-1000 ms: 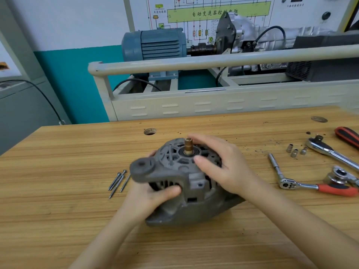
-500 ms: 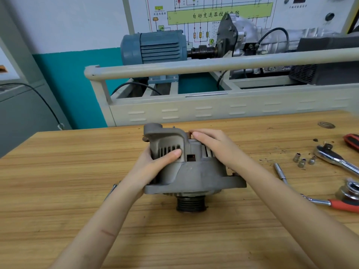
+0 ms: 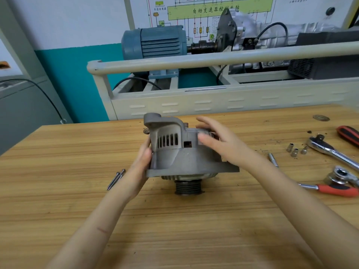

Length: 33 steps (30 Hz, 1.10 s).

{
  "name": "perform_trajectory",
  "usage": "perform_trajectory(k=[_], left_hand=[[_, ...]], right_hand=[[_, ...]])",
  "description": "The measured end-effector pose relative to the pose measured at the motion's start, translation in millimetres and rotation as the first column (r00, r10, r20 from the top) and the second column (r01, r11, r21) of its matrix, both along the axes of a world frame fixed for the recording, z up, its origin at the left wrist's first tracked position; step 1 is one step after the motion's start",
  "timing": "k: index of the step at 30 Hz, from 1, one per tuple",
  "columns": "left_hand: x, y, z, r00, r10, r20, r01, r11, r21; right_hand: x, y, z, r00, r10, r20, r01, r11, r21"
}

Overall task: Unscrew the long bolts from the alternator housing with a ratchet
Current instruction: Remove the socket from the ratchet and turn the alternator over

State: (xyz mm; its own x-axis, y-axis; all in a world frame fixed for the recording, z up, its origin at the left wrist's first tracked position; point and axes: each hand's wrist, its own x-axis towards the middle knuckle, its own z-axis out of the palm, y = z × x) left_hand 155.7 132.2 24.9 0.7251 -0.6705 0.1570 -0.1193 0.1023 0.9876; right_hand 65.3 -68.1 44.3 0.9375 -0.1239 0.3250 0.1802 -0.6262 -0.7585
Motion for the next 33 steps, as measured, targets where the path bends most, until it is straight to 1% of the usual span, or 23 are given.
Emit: perform_trajectory(k=[1, 2, 3, 4, 5, 6, 7, 9, 12, 13, 15, 17, 18, 19, 22, 23, 25, 27, 31, 33], left_hand=[[-1, 6, -4, 0.997, -0.061, 0.040, 0.061, 0.998, 0.002], [-3, 13, -10, 0.987, -0.135, 0.090, 0.132, 0.990, 0.044], [-6, 18, -13, 0.974, -0.186, 0.133, 0.172, 0.979, 0.109], [-8, 22, -16, 0.967, -0.202, 0.158, 0.175, 0.970, 0.168], [-10, 24, -18, 0.968, -0.181, 0.172, 0.145, 0.968, 0.204], [-12, 22, -17, 0.971, -0.148, 0.189, 0.107, 0.971, 0.211], [-15, 19, -15, 0.970, -0.116, 0.214, 0.071, 0.976, 0.206], [-23, 13, -9, 0.958, -0.082, 0.273, 0.031, 0.982, 0.187], [-34, 8, -4, 0.944, -0.033, 0.328, -0.035, 0.980, 0.197], [-38, 7, -3, 0.928, -0.014, 0.372, -0.074, 0.972, 0.222], [-45, -1, 0, 0.865, 0.004, 0.503, -0.161, 0.949, 0.270], [-48, -13, 4, 0.821, 0.013, 0.571, -0.219, 0.930, 0.294], [-46, -21, 8, 0.817, 0.032, 0.576, -0.245, 0.923, 0.296], [-44, -29, 13, 0.833, 0.052, 0.551, -0.253, 0.921, 0.296], [-28, -55, 33, 0.929, 0.051, 0.367, -0.135, 0.969, 0.207], [-22, -62, 37, 0.937, 0.040, 0.348, -0.112, 0.976, 0.189], [-8, -75, 40, 0.919, 0.023, 0.393, -0.110, 0.974, 0.200], [0, -82, 38, 0.912, 0.005, 0.411, -0.091, 0.978, 0.190], [0, -82, 32, 0.940, -0.003, 0.342, -0.036, 0.993, 0.109], [-3, -79, 30, 0.940, -0.009, 0.342, -0.026, 0.995, 0.096]], right_hand=[[-12, -2, -4, 0.999, 0.039, -0.036, -0.042, 0.997, -0.072], [-22, -2, -7, 0.994, 0.058, -0.090, -0.073, 0.983, -0.166], [-30, -2, -10, 0.989, 0.049, -0.143, -0.086, 0.959, -0.268], [-34, -2, -13, 0.985, 0.012, -0.171, -0.075, 0.927, -0.368], [-35, 0, -16, 0.987, -0.033, -0.158, -0.041, 0.894, -0.446], [-35, 3, -18, 0.991, -0.069, -0.115, 0.006, 0.877, -0.480], [-35, 6, -19, 0.994, -0.089, -0.062, 0.050, 0.880, -0.473], [-37, 9, -22, 0.994, -0.105, 0.012, 0.101, 0.910, -0.402], [-47, 5, -34, 0.989, -0.132, 0.062, 0.145, 0.949, -0.281], [-52, 4, -39, 0.987, -0.142, 0.073, 0.156, 0.954, -0.256], [-59, 2, -48, 0.986, -0.149, 0.077, 0.163, 0.959, -0.232], [-62, -4, -50, 0.985, -0.163, 0.049, 0.169, 0.972, -0.165], [-60, -8, -49, 0.986, -0.165, 0.023, 0.166, 0.981, -0.104], [-57, -13, -47, 0.987, -0.160, -0.005, 0.160, 0.987, -0.032], [-37, -21, -43, 0.983, -0.172, -0.069, 0.181, 0.969, 0.168], [-29, -24, -43, 0.978, -0.191, -0.085, 0.205, 0.957, 0.207], [-19, -33, -47, 0.970, -0.218, -0.107, 0.238, 0.942, 0.234], [-13, -40, -51, 0.973, -0.202, -0.112, 0.225, 0.936, 0.271], [-5, -46, -57, 0.982, -0.165, -0.088, 0.185, 0.926, 0.328], [-3, -47, -55, 0.988, -0.131, -0.078, 0.150, 0.922, 0.356]])
